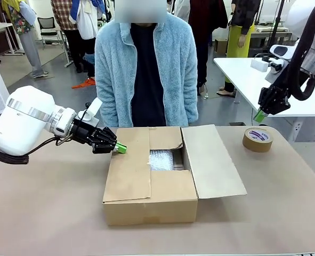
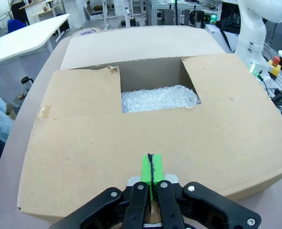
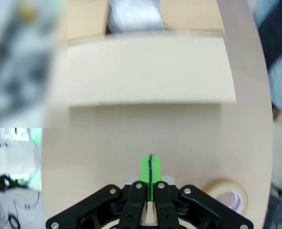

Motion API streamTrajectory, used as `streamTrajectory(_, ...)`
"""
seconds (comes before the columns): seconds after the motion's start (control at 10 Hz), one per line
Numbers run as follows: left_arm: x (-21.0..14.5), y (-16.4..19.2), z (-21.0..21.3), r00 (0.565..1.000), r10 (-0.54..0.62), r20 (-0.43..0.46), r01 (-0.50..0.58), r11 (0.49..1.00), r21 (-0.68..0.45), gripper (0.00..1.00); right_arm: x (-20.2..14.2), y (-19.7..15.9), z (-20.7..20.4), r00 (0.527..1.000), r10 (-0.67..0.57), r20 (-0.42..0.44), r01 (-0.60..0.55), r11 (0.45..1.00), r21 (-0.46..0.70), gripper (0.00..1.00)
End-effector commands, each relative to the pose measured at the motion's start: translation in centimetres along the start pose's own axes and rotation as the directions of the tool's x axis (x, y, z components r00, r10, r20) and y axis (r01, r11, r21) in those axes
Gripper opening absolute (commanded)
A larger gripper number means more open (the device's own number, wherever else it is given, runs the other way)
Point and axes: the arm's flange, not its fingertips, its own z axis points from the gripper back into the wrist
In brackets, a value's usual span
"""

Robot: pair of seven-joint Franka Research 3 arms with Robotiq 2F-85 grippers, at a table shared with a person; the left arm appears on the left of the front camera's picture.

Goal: Wrap the clocks to prevent damage.
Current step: Push the left (or right) flap of the Package Box to close it.

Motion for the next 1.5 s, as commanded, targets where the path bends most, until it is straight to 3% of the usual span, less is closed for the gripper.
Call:
streamTrajectory(0.0,-0.4,-0.1,-0.3,1.000,0.004,-0.005,-0.004,1.000,-0.001,0.00,-5.7,2.1,0.9,0.924,-0.056,0.378,0.054,0.998,0.018,0.01)
streamTrajectory(0.2,-0.4,-0.1,-0.3,1.000,0.004,-0.005,-0.004,1.000,-0.001,0.00,-11.1,2.1,0.9,0.839,-0.111,0.533,0.150,0.988,-0.031,0.01)
streamTrajectory(0.3,-0.4,-0.1,-0.3,1.000,0.004,-0.005,-0.004,1.000,-0.001,0.00,-14.0,2.0,-1.0,0.791,-0.075,0.607,0.115,0.993,-0.027,0.01)
streamTrajectory(0.4,-0.4,-0.1,-0.3,1.000,0.004,-0.005,-0.004,1.000,-0.001,0.00,-16.0,1.5,-3.4,0.783,-0.045,0.621,0.086,0.996,-0.037,0.01)
streamTrajectory(0.7,-0.4,-0.1,-0.3,1.000,0.004,-0.005,-0.004,1.000,-0.001,0.00,-18.8,-0.1,-8.9,0.820,-0.018,0.572,0.047,0.998,-0.036,0.01)
streamTrajectory(0.8,-0.4,-0.1,-0.3,1.000,0.004,-0.005,-0.004,1.000,-0.001,0.00,-17.8,-0.4,-8.2,0.825,0.025,0.564,0.009,0.998,-0.056,0.01)
streamTrajectory(0.9,-0.4,-0.1,-0.3,1.000,0.004,-0.005,-0.004,1.000,-0.001,0.00,-19.0,1.0,-8.7,0.805,-0.044,0.592,0.074,0.997,-0.026,0.01)
streamTrajectory(1.4,-0.4,-0.1,-0.3,1.000,0.004,-0.005,-0.004,1.000,-0.001,0.00,-19.3,0.5,-8.9,0.809,-0.025,0.587,0.061,0.997,-0.041,0.01)
